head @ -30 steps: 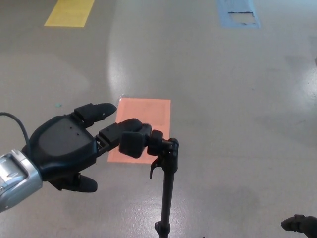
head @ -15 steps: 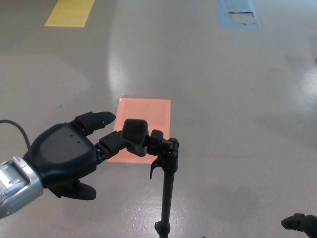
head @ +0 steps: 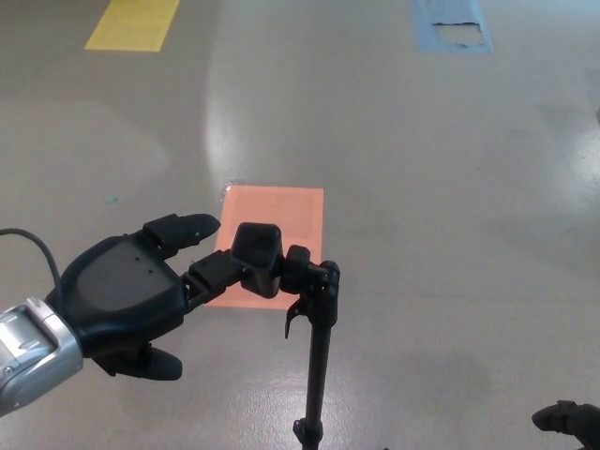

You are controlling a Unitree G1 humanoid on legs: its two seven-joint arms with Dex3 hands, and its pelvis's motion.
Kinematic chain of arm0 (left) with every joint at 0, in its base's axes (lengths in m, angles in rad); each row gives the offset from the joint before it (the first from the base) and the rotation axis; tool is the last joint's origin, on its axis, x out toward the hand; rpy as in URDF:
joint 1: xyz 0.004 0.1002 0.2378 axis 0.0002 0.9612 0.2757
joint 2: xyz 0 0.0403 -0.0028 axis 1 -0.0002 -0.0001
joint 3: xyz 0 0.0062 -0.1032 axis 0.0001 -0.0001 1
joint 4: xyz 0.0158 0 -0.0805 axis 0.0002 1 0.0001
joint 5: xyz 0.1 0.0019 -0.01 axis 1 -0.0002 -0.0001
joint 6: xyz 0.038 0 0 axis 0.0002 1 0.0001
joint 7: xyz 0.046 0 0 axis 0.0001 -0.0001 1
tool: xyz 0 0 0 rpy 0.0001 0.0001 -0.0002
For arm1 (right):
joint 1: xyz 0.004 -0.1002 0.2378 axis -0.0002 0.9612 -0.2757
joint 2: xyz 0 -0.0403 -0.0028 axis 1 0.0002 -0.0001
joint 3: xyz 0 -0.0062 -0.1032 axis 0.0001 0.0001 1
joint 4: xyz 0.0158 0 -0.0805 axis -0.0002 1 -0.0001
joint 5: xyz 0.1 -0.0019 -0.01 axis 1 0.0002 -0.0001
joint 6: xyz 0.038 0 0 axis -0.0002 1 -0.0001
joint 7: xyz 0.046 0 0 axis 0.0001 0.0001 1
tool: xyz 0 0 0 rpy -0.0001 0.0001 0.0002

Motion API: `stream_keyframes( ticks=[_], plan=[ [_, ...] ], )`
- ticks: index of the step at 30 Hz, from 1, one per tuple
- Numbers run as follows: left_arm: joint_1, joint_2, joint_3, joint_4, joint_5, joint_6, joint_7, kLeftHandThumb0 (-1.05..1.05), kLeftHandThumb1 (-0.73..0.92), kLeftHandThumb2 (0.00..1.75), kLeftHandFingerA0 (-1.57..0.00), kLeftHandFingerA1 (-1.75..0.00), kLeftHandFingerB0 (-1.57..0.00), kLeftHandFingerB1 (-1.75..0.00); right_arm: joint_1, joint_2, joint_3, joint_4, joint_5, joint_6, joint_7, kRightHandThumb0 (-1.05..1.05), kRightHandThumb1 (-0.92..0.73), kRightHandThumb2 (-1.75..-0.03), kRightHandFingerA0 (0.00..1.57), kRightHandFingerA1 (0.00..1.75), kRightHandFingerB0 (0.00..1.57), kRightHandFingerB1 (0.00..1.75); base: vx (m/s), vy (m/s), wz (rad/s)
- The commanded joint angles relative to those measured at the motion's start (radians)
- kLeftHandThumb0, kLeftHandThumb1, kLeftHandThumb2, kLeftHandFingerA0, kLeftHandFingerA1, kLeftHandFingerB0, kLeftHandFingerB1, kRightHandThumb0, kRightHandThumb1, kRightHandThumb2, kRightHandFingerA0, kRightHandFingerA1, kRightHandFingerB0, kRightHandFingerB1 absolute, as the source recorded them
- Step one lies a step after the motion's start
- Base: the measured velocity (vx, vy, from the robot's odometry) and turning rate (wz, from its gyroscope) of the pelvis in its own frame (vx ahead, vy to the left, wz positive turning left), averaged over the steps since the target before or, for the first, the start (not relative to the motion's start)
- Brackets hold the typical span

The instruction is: The robot uses its left hand to grab the top of a phone stand kept on the floor and tilt it upwards to adjust its angle

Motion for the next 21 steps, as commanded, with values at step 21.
stream_keyframes(
  ticks=[21],
  plan=[
    [0.022, 0.039, -0.088, 0.042, 0.022, -0.038, 0.023, -0.80, 0.53, 0.89, 0.00, -0.10, 0.00, -0.11, -0.024, -0.015, 0.003, 0.001, -0.004, 0.004, 0.003, -0.33, -0.48, -1.00, 0.04, 0.50, 0.01, 0.47, 0.00, 0.000, 0.00]
  ],
)
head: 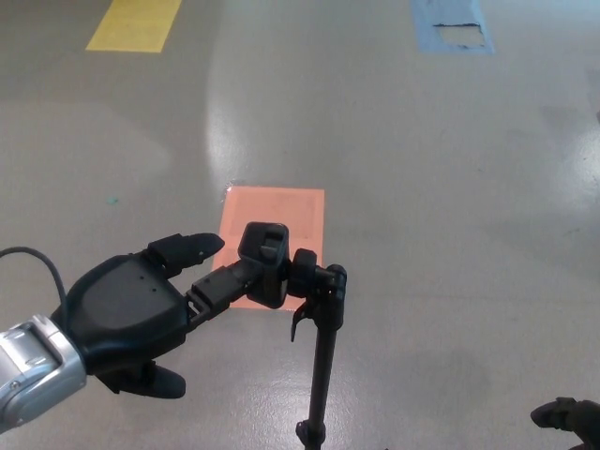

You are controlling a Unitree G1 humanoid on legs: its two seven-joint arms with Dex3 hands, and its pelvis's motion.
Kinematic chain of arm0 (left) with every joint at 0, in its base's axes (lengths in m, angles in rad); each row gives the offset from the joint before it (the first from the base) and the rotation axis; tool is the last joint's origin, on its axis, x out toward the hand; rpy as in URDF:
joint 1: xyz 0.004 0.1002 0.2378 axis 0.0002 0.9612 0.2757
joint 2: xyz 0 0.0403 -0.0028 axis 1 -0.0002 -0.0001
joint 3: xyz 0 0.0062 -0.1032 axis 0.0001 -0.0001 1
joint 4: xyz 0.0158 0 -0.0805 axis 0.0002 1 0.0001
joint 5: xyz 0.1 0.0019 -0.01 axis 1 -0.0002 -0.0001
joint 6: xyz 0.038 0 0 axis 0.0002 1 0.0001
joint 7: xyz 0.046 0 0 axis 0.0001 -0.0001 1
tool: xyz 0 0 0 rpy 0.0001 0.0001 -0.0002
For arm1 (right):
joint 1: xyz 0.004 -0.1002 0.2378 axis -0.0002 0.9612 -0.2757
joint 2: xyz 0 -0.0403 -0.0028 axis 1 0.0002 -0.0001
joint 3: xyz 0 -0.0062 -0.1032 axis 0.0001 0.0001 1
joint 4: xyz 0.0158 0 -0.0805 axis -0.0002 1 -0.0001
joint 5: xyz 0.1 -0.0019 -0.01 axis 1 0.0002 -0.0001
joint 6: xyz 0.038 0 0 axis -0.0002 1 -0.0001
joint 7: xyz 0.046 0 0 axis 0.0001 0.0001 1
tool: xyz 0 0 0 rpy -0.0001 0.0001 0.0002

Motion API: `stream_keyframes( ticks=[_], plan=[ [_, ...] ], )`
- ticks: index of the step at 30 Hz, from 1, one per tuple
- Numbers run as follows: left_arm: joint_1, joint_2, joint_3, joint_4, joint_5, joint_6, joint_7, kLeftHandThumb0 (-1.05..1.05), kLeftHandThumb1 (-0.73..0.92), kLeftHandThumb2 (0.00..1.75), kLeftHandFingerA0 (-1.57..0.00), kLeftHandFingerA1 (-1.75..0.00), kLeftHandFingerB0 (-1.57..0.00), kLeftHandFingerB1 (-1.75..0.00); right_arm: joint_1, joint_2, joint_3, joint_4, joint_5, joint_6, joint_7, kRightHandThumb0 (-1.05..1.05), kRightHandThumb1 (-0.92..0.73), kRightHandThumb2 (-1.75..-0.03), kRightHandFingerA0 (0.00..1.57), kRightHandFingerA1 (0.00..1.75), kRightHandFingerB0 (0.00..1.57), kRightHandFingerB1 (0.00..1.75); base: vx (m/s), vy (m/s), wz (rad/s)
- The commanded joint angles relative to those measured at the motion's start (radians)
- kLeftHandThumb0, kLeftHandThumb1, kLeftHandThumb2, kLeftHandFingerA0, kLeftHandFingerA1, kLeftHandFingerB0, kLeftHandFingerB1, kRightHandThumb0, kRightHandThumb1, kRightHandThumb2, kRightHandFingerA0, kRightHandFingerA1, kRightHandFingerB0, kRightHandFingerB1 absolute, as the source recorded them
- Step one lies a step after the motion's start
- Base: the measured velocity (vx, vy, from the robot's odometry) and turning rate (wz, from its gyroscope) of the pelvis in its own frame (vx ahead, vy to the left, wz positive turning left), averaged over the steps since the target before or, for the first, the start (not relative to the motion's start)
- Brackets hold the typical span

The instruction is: The robot uses its left hand to grab the top of a phone stand kept on the floor and tilt it upwards to adjust its angle

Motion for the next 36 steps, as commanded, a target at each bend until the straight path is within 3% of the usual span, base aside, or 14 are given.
stream_keyframes(
  ticks=[1, 2, 3, 4, 7, 8, 9, 17, 18, 21, 22, 23, 24, 36],
  plan=[
    [0.009, 0.023, -0.026, 0.011, 0.020, -0.034, -0.023, -0.76, 0.51, 0.90, -0.01, -0.15, 0.00, -0.15, -0.014, -0.014, 0.006, 0.001, -0.004, 0.006, -0.004, -0.33, -0.48, -1.00, 0.04, 0.50, 0.01, 0.47, 0.00, 0.000, 0.00],
    [0.008, 0.023, -0.026, 0.010, 0.020, -0.031, -0.023, -0.76, 0.51, 0.90, -0.01, -0.15, 0.00, -0.15, -0.015, -0.014, 0.005, 0.002, -0.003, 0.006, -0.004, -0.33, -0.48, -1.00, 0.04, 0.50, 0.01, 0.47, 0.00, 0.000, 0.00],
    [0.000, 0.023, -0.019, 0.004, 0.017, -0.017, -0.035, -0.76, 0.65, 0.63, 0.00, -0.22, 0.00, -0.10, -0.018, -0.014, 0.004, 0.002, -0.001, 0.007, -0.001, -0.33, -0.49, -1.01, 0.03, 0.50, 0.00, 0.47, 0.00, 0.000, 0.00],
    [-0.003, 0.023, -0.016, 0.004, 0.012, -0.014, -0.038, -0.81, 0.54, 0.90, -0.02, -0.13, 0.00, -0.09, -0.019, -0.014, 0.002, 0.003, 0.001, 0.008, 0.001, -0.33, -0.48, -1.01, 0.03, 0.49, 0.00, 0.47, 0.00, 0.000, 0.00],
    [-0.010, 0.025, -0.008, -0.002, 0.000, -0.002, -0.060, -0.80, 0.55, 0.91, -0.01, -0.13, 0.00, -0.11, -0.020, -0.014, -0.001, 0.004, 0.003, 0.010, 0.003, -0.33, -0.48, -1.00, 0.03, 0.49, 0.00, 0.47, 0.00, 0.000, 0.00],
    [-0.016, 0.023, -0.004, -0.001, -0.005, 0.002, -0.064, -0.76, 0.65, 0.60, 0.00, -0.22, 0.00, -0.11, -0.021, -0.014, -0.002, 0.003, 0.005, 0.009, 0.003, -0.56, -0.67, -0.60, 0.20, 0.36, 0.16, 0.28, 0.00, 0.000, 0.00],
    [-0.022, 0.021, 0.000, 0.002, -0.011, 0.003, -0.066, -0.76, 0.65, 0.60, 0.00, -0.22, 0.00, -0.11, -0.023, -0.015, -0.004, 0.003, 0.007, 0.008, 0.003, -0.56, -0.67, -0.60, 0.20, 0.36, 0.16, 0.28, 0.00, 0.000, 0.00],
    [-0.075, 0.019, 0.047, 0.056, -0.061, 0.006, -0.071, -0.75, 0.64, 0.62, 0.00, -0.22, 0.00, -0.11, -0.027, -0.015, 0.006, 0.001, -0.005, 0.015, -0.005, -0.56, -0.68, -0.61, 0.20, 0.35, 0.17, 0.28, 0.00, 0.000, 0.00],
    [-0.085, 0.018, 0.053, 0.069, -0.061, 0.007, -0.060, -0.78, 0.52, 0.91, 0.00, -0.18, 0.00, -0.13, -0.028, -0.015, 0.005, 0.003, -0.004, 0.014, -0.004, -0.56, -0.67, -0.61, 0.20, 0.35, 0.17, 0.28, 0.00, 0.000, 0.00],
    [-0.106, 0.010, 0.063, 0.108, -0.050, 0.010, -0.021, -0.79, 0.66, 0.62, -0.01, -0.23, 0.00, -0.12, -0.033, -0.016, 0.001, 0.004, 0.000, 0.015, -0.004, -0.56, -0.67, -0.61, 0.19, 0.35, 0.17, 0.28, 0.00, 0.000, 0.00],
    [-0.114, 0.005, 0.068, 0.133, -0.052, 0.013, -0.007, -0.83, 0.55, 0.92, -0.06, -0.18, 0.00, -0.10, -0.035, -0.015, -0.002, 0.003, 0.004, 0.014, -0.001, -0.55, -0.67, -0.60, 0.19, 0.35, 0.16, 0.28, 0.00, 0.000, 0.00],
    [-0.122, -0.001, 0.074, 0.161, -0.056, 0.013, 0.007, -0.83, 0.55, 0.92, -0.06, -0.18, 0.00, -0.10, -0.038, -0.015, -0.005, 0.003, 0.007, 0.013, 0.003, -0.55, -0.67, -0.60, 0.19, 0.35, 0.16, 0.28, 0.00, 0.000, 0.00],
    [-0.126, -0.004, 0.074, 0.180, -0.053, 0.011, 0.021, -0.82, 0.54, 0.92, -0.07, -0.20, 0.00, -0.11, -0.037, -0.016, -0.007, 0.002, 0.010, 0.011, 0.006, -0.32, -0.50, -1.01, 0.03, 0.50, 0.00, 0.47, 0.00, 0.000, 0.00],
    [-0.165, -0.032, 0.035, 0.397, -0.042, 0.011, 0.052, -0.83, 0.53, 0.91, -0.01, -0.11, 0.00, -0.09, -0.058, -0.018, -0.017, 0.004, 0.014, 0.017, 0.015, -0.32, -0.51, -1.01, 0.03, 0.49, 0.01, 0.47, 0.00, 0.000, 0.00]
  ],
)
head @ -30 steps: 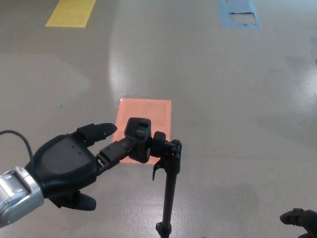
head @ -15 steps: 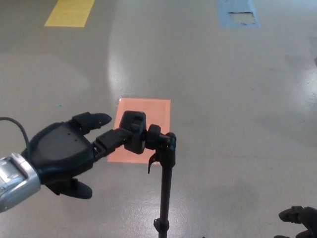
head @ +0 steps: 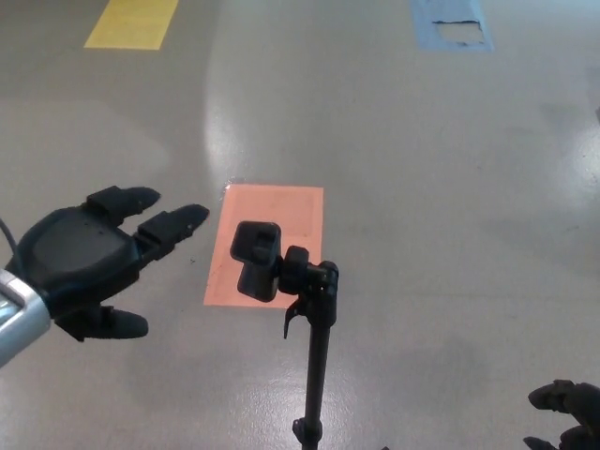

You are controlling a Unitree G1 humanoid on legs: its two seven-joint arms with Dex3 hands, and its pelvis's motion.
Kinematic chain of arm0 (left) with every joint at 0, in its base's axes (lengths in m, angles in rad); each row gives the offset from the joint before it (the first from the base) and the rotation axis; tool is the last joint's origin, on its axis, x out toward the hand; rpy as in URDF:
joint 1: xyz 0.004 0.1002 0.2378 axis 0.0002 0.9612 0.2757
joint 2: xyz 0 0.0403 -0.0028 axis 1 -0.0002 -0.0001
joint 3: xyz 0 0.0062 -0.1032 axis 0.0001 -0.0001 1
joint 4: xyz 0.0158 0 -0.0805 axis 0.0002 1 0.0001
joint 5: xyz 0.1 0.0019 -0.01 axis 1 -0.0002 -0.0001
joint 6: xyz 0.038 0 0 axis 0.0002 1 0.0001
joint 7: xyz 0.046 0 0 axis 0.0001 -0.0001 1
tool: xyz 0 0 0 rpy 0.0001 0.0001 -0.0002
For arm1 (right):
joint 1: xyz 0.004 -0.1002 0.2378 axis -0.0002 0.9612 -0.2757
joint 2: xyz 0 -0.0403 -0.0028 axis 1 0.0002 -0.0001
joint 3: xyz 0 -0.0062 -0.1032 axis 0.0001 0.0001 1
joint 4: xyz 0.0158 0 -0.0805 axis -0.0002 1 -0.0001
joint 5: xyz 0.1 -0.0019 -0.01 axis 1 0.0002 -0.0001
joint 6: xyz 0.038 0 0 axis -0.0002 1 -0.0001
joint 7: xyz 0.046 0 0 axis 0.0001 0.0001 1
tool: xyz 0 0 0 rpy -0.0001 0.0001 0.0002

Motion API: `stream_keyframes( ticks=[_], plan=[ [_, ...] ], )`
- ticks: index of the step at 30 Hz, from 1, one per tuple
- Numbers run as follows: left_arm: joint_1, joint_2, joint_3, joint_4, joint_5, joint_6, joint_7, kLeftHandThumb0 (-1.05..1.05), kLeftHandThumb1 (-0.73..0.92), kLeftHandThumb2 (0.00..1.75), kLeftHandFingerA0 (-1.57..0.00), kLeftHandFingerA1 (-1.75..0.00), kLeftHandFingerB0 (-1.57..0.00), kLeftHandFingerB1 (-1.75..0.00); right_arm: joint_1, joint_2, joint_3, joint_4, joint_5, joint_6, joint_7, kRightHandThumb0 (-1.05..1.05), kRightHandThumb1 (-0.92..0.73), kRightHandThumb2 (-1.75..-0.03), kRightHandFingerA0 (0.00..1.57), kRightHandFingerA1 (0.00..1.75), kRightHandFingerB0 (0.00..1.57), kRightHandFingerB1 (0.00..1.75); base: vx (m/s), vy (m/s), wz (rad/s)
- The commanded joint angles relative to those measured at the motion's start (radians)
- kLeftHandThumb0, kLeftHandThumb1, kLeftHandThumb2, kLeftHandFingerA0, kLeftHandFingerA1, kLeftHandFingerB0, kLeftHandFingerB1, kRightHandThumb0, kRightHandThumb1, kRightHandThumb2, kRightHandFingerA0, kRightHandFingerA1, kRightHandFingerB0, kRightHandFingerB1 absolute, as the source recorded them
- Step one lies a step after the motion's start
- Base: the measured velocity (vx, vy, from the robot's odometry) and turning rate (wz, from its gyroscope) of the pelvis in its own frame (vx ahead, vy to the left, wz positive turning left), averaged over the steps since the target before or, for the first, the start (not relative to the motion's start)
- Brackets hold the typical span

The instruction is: The robot uses its left hand to grab the top of a phone stand kept on the floor and tilt it upwards to adjust its angle

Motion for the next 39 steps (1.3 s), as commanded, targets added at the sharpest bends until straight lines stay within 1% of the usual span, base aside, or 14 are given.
stream_keyframes(
  ticks=[1, 9, 10, 11, 14, 19, 20, 21, 22, 24, 25, 26, 27, 39],
  plan=[
    [-0.009, -0.012, -0.021, 0.097, 0.003, 0.016, 0.029, -0.86, 0.55, 0.91, -0.02, -0.09, 0.00, -0.06, -0.022, -0.017, -0.010, 0.003, 0.013, 0.014, 0.010, -0.32, -0.50, -1.01, 0.04, 0.49, 0.01, 0.47, 0.00, 0.000, 0.00],
    [-0.022, -0.064, -0.042, 0.289, 0.004, 0.058, 0.112, -0.86, 0.55, 0.93, -0.01, -0.09, 0.00, -0.08, -0.041, -0.023, -0.006, 0.003, 0.005, 0.021, 0.002, -0.32, -0.51, -1.02, 0.03, 0.49, 0.00, 0.46, 0.00, 0.000, 0.00],
    [-0.021, -0.083, -0.039, 0.348, -0.013, 0.067, 0.123, -0.89, 0.57, 0.94, -0.01, -0.06, 0.00, -0.05, -0.039, -0.024, -0.006, 0.002, 0.006, 0.016, -0.001, -0.54, -0.69, -0.61, 0.19, 0.35, 0.16, 0.28, 0.00, 0.000, 0.00],
    [-0.008, -0.100, -0.027, 0.387, -0.037, 0.076, 0.120, -0.95, 0.62, 0.95, -0.02, -0.02, 0.00, 0.00, -0.038, -0.023, -0.007, 0.002, 0.006, 0.015, -0.003, -0.32, -0.51, -1.03, 0.02, 0.49, 0.00, 0.46, 0.00, 0.000, 0.00],
    [0.039, -0.165, 0.010, 0.531, -0.101, 0.100, 0.155, -0.84, 0.59, 0.99, 0.00, -0.17, 0.00, -0.11, -0.028, -0.019, -0.006, 0.002, 0.006, 0.017, -0.006, -0.33, -0.52, -1.04, 0.02, 0.49, 0.00, 0.46, 0.00, 0.000, 0.00],
    [0.063, -0.229, 0.041, 0.680, -0.140, 0.153, 0.150, -0.92, 0.77, 1.10, 0.00, -0.09, 0.00, -0.06, -0.015, -0.020, 0.000, 0.000, 0.000, 0.013, -0.016, -0.33, -0.53, -1.05, 0.02, 0.49, 0.00, 0.46, 0.00, 0.000, 0.00],
    [0.063, -0.235, 0.050, 0.703, -0.147, 0.157, 0.155, -0.92, 0.78, 1.11, 0.00, -0.09, 0.00, -0.06, -0.014, -0.018, -0.001, -0.002, 0.001, 0.009, -0.017, -0.58, -0.74, -0.63, 0.19, 0.33, 0.17, 0.28, 0.00, 0.000, 0.00],
    [0.063, -0.236, 0.054, 0.711, -0.150, 0.158, 0.157, -0.92, 0.78, 1.11, 0.00, -0.09, 0.00, -0.06, -0.012, -0.018, -0.002, -0.002, 0.002, 0.007, -0.017, -0.58, -0.74, -0.63, 0.19, 0.33, 0.17, 0.28, 0.00, 0.000, 0.00],
    [0.069, -0.243, 0.073, 0.731, -0.169, 0.158, 0.163, -0.90, 0.78, 1.11, 0.00, -0.12, 0.00, -0.08, -0.008, -0.015, -0.004, -0.002, 0.005, 0.009, -0.018, -0.33, -0.53, -1.05, 0.02, 0.48, 0.00, 0.46, 0.00, 0.000, 0.00],
    [0.086, -0.256, 0.109, 0.765, -0.206, 0.160, 0.167, -0.88, 0.80, 1.11, 0.00, -0.14, 0.00, -0.09, -0.001, -0.012, -0.005, -0.002, 0.006, 0.013, -0.018, -0.33, -0.53, -1.05, 0.01, 0.48, 0.00, 0.46, 0.00, 0.000, 0.00],
    [0.094, -0.264, 0.131, 0.784, -0.228, 0.163, 0.162, -0.89, 0.78, 1.10, 0.00, -0.13, 0.00, -0.09, 0.004, -0.013, -0.005, -0.002, 0.006, 0.011, -0.020, -0.59, -0.76, -0.63, 0.19, 0.33, 0.17, 0.27, 0.00, 0.000, 0.00],
    [0.096, -0.268, 0.139, 0.791, -0.235, 0.163, 0.157, -0.89, 0.78, 1.10, 0.00, -0.13, 0.00, -0.09, 0.006, -0.014, -0.004, -0.002, 0.005, 0.009, -0.021, -0.59, -0.76, -0.63, 0.19, 0.33, 0.17, 0.27, 0.00, 0.000, 0.00],
    [0.102, -0.273, 0.155, 0.805, -0.247, 0.161, 0.155, -0.88, 0.77, 1.10, 0.00, -0.17, 0.00, -0.11, 0.008, -0.016, -0.006, -0.003, 0.006, 0.009, -0.021, -0.33, -0.53, -1.05, 0.02, 0.48, 0.00, 0.46, 0.00, 0.000, 0.00],
    [0.105, -0.273, 0.296, 0.851, -0.366, 0.229, -0.022, -0.88, 0.76, 1.04, -0.07, -0.25, -0.05, -0.09, 0.001, -0.014, -0.007, -0.005, 0.008, 0.005, -0.015, -0.34, -0.53, -1.06, 0.02, 0.49, 0.00, 0.47, 0.00, 0.000, 0.00]
  ],
)
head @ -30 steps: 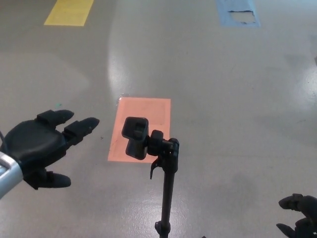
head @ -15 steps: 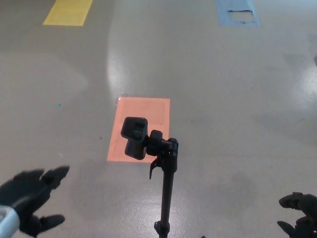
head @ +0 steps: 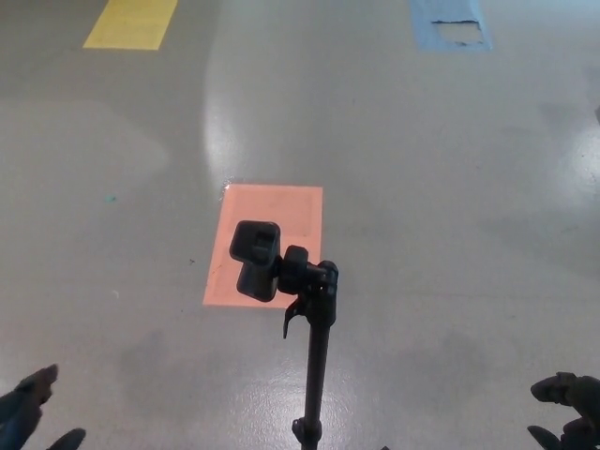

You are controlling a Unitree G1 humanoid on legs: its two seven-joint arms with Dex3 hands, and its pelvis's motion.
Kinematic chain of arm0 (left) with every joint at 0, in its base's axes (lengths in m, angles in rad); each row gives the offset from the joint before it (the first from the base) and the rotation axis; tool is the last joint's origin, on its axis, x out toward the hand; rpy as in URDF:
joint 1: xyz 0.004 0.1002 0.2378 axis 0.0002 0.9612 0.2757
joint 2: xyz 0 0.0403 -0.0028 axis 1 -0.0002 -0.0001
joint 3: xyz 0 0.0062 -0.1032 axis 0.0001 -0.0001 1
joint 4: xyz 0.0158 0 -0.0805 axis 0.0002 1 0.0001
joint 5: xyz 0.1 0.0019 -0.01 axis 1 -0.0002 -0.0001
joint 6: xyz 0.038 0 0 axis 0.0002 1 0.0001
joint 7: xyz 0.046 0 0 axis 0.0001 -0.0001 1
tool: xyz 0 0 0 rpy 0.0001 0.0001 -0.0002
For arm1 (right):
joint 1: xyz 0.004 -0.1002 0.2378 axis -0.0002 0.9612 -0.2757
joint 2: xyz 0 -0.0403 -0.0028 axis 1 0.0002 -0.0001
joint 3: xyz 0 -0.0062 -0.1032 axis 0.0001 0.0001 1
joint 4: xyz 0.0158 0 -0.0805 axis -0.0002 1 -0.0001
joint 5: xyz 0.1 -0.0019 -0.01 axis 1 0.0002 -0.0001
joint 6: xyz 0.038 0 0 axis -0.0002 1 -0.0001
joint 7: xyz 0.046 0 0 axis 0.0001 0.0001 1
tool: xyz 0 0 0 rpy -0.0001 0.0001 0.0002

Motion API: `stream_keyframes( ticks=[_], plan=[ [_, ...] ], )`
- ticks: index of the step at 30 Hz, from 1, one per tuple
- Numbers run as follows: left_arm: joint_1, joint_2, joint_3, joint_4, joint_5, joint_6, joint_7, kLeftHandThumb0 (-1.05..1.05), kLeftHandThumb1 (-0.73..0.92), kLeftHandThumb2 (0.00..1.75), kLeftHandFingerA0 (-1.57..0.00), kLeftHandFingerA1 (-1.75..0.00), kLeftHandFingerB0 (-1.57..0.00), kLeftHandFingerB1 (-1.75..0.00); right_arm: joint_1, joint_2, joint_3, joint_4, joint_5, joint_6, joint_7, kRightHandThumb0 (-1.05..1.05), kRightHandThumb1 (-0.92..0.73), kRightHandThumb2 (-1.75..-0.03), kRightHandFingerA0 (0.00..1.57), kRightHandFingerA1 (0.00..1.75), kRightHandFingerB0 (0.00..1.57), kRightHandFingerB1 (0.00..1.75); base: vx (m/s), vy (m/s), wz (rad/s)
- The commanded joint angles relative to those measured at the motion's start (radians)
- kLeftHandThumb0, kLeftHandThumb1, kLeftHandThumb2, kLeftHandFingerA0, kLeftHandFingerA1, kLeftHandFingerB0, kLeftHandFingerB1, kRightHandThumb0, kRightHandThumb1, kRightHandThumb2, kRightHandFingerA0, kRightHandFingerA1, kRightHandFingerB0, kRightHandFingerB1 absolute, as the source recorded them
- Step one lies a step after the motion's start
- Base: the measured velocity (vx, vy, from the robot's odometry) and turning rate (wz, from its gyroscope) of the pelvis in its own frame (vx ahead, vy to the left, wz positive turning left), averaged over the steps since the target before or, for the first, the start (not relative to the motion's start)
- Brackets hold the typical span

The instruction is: The robot uses its left hand to grab the top of a phone stand kept on the floor and tilt it upwards to adjust its angle

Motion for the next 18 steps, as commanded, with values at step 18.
stream_keyframes(
  ticks=[18],
  plan=[
    [-0.002, -0.008, -0.068, -0.012, -0.106, 0.101, -0.146, -0.85, 0.73, 1.03, -0.06, -0.21, -0.07, -0.18, 0.027, -0.018, -0.036, -0.009, 0.035, -0.032, 0.016, -0.33, -0.53, -1.04, 0.02, 0.49, 0.00, 0.47, 0.00, 0.000, 0.00]
  ],
)
